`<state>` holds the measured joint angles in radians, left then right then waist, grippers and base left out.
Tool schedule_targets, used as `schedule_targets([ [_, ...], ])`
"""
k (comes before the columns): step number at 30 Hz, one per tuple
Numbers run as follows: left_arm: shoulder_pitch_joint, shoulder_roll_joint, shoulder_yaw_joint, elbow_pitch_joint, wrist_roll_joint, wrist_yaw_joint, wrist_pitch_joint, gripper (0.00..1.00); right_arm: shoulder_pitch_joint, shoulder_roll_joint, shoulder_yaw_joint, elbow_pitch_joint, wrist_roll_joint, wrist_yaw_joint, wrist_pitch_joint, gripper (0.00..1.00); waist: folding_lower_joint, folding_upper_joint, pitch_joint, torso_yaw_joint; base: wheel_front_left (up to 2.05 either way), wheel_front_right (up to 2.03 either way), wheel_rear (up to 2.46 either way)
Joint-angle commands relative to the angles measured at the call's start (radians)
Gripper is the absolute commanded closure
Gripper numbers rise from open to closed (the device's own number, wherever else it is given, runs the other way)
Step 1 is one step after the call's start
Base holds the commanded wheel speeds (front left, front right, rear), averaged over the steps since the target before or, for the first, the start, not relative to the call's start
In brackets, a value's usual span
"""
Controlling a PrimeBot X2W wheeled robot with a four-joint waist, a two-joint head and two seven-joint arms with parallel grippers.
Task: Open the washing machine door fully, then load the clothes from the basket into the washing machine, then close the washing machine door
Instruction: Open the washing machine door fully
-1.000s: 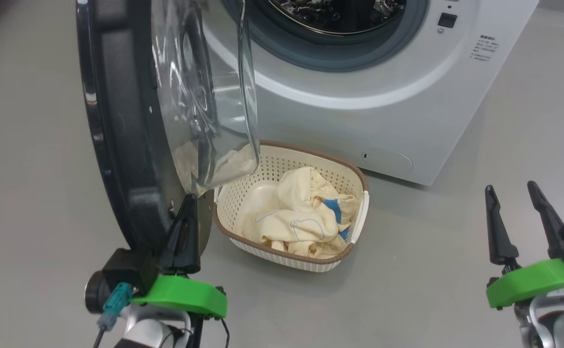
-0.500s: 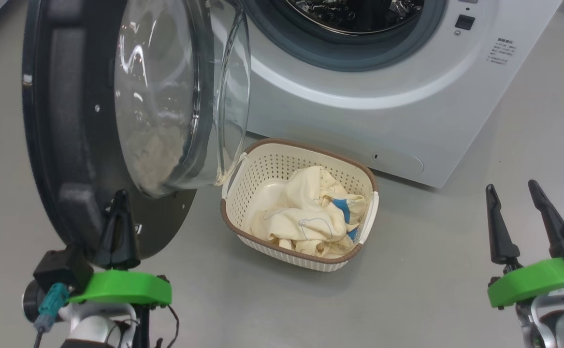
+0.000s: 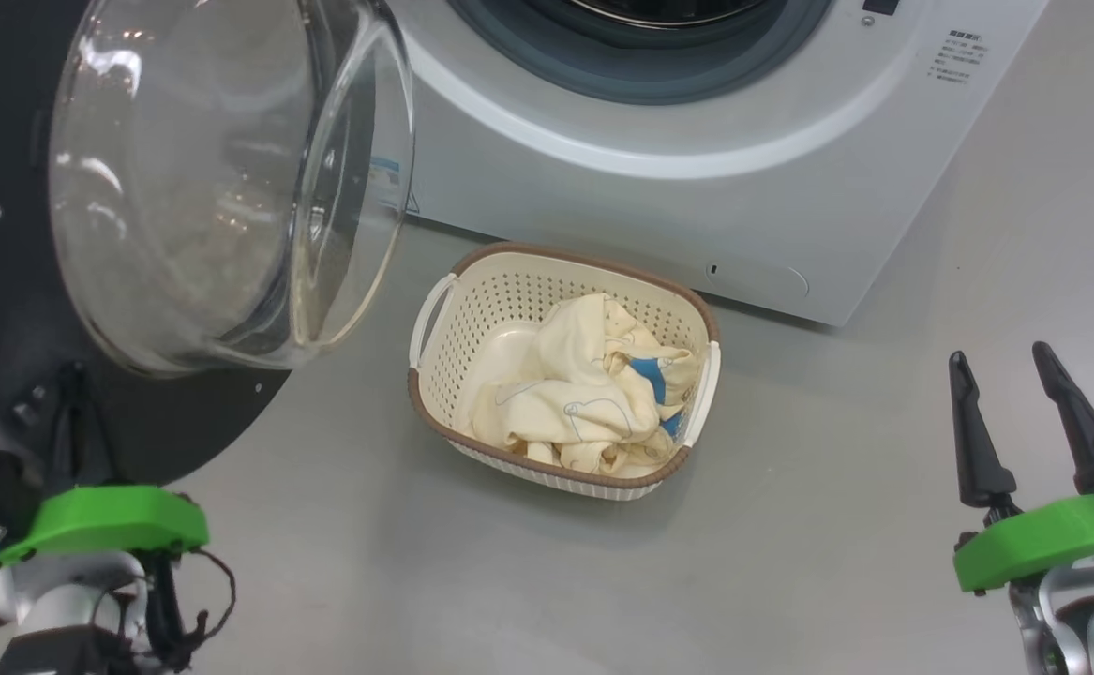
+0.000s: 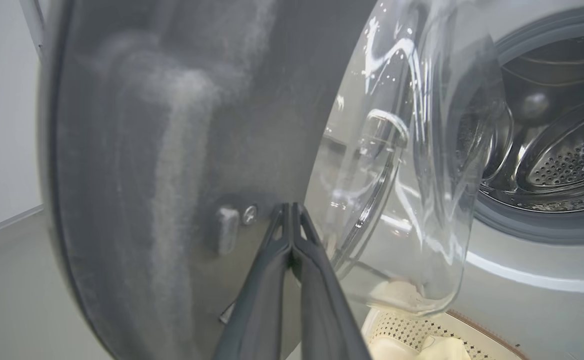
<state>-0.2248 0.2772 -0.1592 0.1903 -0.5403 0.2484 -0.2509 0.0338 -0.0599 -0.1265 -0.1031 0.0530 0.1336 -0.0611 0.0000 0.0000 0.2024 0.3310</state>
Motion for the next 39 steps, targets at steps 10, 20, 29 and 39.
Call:
schedule_targets([
  [10,-0.132,0.05,0.148,0.11,0.014,0.054,-0.011,1.0,-0.041,-0.034,0.015,-0.039,0.012,-0.003,0.005,0.0,0.0,0.0,0.018,-0.008,0.0,0.0,0.0],
  [20,-0.232,0.066,0.214,0.268,0.044,-0.01,-0.011,1.0,-0.041,-0.036,0.022,-0.049,0.014,-0.003,0.018,0.0,0.0,0.0,0.017,-0.007,0.0,0.0,0.0],
  [29,-0.317,0.091,0.25,0.403,0.071,-0.037,-0.011,1.0,-0.044,-0.034,0.021,-0.052,0.016,-0.003,0.023,0.0,0.0,0.0,0.019,-0.012,0.0,0.0,0.0],
  [39,-0.357,0.105,0.278,0.468,0.097,-0.034,-0.011,1.0,-0.048,-0.031,0.025,-0.047,0.016,-0.003,0.02,0.0,0.0,0.0,0.023,-0.022,0.0,0.0,0.0],
])
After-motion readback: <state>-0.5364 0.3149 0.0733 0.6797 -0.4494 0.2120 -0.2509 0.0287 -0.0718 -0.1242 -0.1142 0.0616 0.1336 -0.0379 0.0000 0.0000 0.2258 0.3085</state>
